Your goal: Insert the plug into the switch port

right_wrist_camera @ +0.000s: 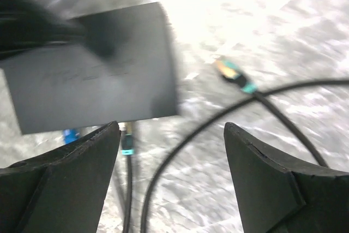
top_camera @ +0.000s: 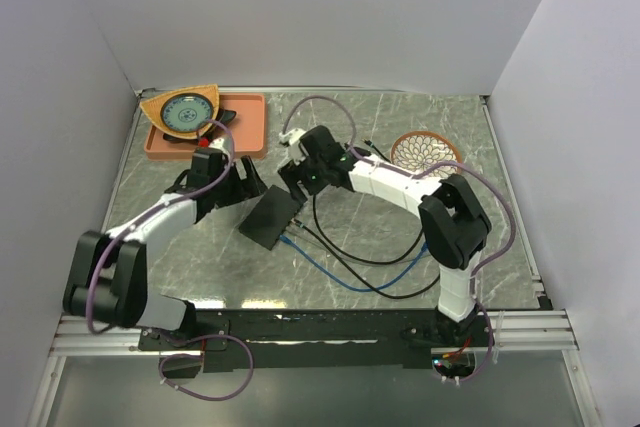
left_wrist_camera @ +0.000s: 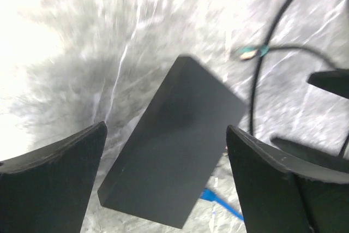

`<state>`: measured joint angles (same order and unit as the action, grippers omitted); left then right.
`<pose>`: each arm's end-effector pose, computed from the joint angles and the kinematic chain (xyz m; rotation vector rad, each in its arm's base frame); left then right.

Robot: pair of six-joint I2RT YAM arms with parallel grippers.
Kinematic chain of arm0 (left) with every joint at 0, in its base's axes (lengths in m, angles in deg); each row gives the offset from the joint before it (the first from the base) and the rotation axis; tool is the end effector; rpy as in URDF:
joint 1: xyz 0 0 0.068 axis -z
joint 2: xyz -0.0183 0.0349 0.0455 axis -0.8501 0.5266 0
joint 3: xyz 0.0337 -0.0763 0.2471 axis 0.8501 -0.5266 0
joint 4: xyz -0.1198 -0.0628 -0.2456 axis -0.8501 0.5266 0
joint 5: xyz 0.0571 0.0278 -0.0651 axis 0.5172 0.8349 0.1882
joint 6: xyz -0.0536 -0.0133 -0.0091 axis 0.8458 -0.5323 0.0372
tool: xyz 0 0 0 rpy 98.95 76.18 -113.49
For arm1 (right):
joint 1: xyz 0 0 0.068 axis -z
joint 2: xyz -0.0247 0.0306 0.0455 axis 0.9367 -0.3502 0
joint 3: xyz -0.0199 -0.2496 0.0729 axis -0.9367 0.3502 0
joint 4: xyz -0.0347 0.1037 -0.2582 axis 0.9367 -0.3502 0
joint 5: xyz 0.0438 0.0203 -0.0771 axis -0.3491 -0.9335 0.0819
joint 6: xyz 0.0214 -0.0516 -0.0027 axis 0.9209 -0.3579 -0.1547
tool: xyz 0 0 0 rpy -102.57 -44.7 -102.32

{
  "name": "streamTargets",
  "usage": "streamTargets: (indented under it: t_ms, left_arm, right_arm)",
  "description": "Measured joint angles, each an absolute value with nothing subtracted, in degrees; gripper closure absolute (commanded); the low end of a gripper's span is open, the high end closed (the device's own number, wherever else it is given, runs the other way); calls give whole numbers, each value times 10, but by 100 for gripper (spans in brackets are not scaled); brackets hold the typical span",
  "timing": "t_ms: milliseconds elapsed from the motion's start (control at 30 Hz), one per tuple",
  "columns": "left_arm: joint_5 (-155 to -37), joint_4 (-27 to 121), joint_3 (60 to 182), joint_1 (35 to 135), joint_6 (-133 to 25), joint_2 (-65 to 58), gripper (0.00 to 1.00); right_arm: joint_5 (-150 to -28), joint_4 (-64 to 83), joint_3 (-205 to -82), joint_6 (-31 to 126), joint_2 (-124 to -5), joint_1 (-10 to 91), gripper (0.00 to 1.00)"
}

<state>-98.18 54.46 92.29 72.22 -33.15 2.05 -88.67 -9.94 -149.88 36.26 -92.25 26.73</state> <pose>0.2984 -0.0816 0.1697 -0.2891 2.3767 -0.6048 0.3213 0.3043 0.2027 -1.0317 2.2054 0.4679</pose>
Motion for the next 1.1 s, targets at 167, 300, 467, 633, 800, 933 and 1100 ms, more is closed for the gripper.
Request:
streamTargets:
  t_ms: [167, 300, 467, 633, 800, 933, 1100]
  left_arm:
    - [-950, 544, 922, 722, -329, -61, 4]
    - [-933, 542, 920, 722, -329, -117, 4]
    - [-929, 540, 917, 722, -329, -144, 4]
    - [-935, 540, 917, 722, -329, -133, 4]
    - [-957, 539, 917, 722, -328, -116, 4]
    - [-974, 535, 916, 722, -328, -106, 4]
    - [-987, 531, 916, 722, -328, -99, 4]
  right_arm:
    - [-876, -95, -1500, 409, -918, 310, 16]
    - [-878, -87, -1500, 444, -918, 346, 16]
    - [-899, -69, -1498, 436, -918, 367, 16]
    - [-938, -53, -1493, 390, -918, 358, 15]
    - [-953, -50, -1491, 353, -926, 351, 13]
    - [-955, -57, -1501, 336, -951, 347, 11]
    - [-943, -66, -1523, 321, -989, 344, 11]
